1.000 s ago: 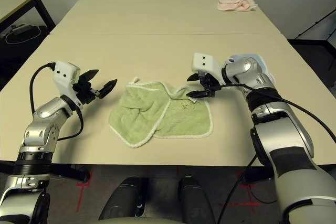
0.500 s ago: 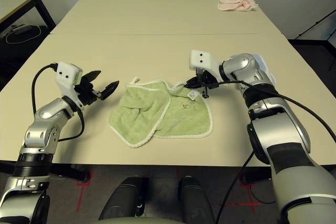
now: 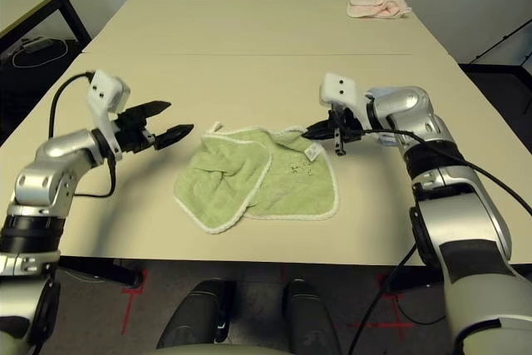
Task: Fold the towel and set it aside.
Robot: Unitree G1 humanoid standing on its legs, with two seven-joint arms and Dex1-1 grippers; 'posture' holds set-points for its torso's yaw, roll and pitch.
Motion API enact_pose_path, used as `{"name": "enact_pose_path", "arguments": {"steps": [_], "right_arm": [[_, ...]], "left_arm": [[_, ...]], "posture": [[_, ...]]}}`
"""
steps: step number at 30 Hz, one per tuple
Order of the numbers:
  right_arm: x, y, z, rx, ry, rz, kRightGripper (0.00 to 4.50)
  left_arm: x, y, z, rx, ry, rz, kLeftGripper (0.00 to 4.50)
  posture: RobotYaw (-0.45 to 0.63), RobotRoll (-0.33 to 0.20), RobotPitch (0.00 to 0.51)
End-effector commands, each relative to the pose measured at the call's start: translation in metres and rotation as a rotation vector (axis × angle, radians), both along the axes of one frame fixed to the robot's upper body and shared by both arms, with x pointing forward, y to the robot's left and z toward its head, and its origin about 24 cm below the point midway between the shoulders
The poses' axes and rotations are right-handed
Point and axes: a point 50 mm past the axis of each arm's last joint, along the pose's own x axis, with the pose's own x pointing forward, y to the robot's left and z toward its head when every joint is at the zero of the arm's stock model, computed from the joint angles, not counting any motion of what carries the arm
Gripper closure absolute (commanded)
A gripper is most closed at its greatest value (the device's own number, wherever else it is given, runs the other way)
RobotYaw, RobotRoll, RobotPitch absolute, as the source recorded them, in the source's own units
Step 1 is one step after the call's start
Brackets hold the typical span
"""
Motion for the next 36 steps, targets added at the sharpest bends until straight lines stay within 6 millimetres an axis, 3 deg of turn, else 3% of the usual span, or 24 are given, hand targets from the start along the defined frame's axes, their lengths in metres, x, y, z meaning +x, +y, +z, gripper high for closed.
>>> {"name": "enact_pose_path", "arguments": {"steps": [1,7,19,25,36], "right_arm": [[-0.003,-0.002,0.004,0.018,-0.013,-0.011,4.49],[0.002,0.001,0.016,0.104,-0.127,-0.064,4.49],[0.019,0.039,0.102,0.425,-0.422,-0.034,4.49],[0.018,0.044,0.119,0.474,-0.478,-0.012,4.49],[0.012,0.049,0.14,0.456,-0.536,0.061,4.49]], "left_arm": [[0.005,-0.014,0.004,0.069,0.059,-0.008,0.0],[0.009,-0.02,0.004,0.136,0.064,-0.035,0.0],[0.004,-0.011,-0.017,0.109,0.045,0.02,0.0],[-0.001,-0.004,-0.024,0.023,-0.059,0.02,0.0],[-0.013,-0.006,-0.033,0.049,-0.011,-0.199,0.0]], "posture": [[0.12,0.0,0.08],[0.11,0.0,0.081],[0.12,0.0,0.082],[0.12,0.0,0.086],[0.11,0.0,0.085]]}}
